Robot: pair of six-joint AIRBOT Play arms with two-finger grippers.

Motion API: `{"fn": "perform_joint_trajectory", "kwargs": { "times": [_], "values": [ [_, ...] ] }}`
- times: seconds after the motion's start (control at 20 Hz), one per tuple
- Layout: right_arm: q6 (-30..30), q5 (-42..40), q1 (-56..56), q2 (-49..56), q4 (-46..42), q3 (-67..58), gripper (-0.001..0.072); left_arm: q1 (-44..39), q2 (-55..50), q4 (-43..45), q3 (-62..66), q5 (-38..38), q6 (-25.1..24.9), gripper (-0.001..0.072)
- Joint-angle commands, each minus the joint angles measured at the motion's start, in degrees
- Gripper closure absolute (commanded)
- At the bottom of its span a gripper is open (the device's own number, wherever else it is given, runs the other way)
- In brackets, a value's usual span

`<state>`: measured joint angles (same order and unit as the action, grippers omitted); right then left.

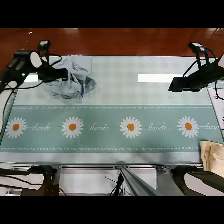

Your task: Fold the shirts.

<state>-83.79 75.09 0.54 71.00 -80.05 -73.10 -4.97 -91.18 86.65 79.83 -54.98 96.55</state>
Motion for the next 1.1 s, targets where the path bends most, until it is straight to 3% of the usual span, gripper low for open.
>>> {"fn": "perform_joint_trajectory", "kwargs": {
  "times": [0.0,0.1,0.15,0.25,0.3,0.5,0.75,0.9,1.05],
  "values": [
    [-0.02,-0.22,-0.04,0.02,0.07,-0.04,0.0126,0.66,-6.99,-12.37,0.07,-1.22,-4.22,-0.0007],
    [-0.02,-0.11,-0.04,0.02,0.11,-0.04,0.0126,0.63,-9.46,-12.26,0.07,-1.2,-4.11,-0.0003],
    [-0.02,-0.02,-0.04,0.02,0.22,-0.04,0.0126,0.85,-10.08,-12.26,0.07,-1.25,-3.3,0.0041],
    [-0.02,0.04,-0.04,0.02,0.22,-0.04,0.0126,1.7,-9.94,-12.31,0.63,-2.95,-1.95,0.0605],
    [0.0,0.02,-0.04,0.02,0.2,-0.04,0.0126,2.27,-9.75,-12.28,1.88,-4.81,-2.4,0.0682],
    [2.58,0.46,-0.04,0.0,-0.15,-0.04,0.0126,3.43,-5.79,-12.33,12.7,-13.31,-6.38,0.0684],
    [6.23,5.4,-0.04,-1.01,-5.9,-0.04,0.0133,-0.83,9.86,-12.37,28.94,-15.8,-7.63,0.0683],
    [6.54,9.57,-0.04,-4.42,-9.75,-0.04,0.0242,-6.03,20.7,-12.35,34.21,-15.78,-7.61,0.0683],
    [6.45,10.05,-0.04,-9.64,-14.88,-0.04,0.0243,-12.37,29.97,-12.33,34.47,-15.78,-7.58,0.0684]
  ]
}}
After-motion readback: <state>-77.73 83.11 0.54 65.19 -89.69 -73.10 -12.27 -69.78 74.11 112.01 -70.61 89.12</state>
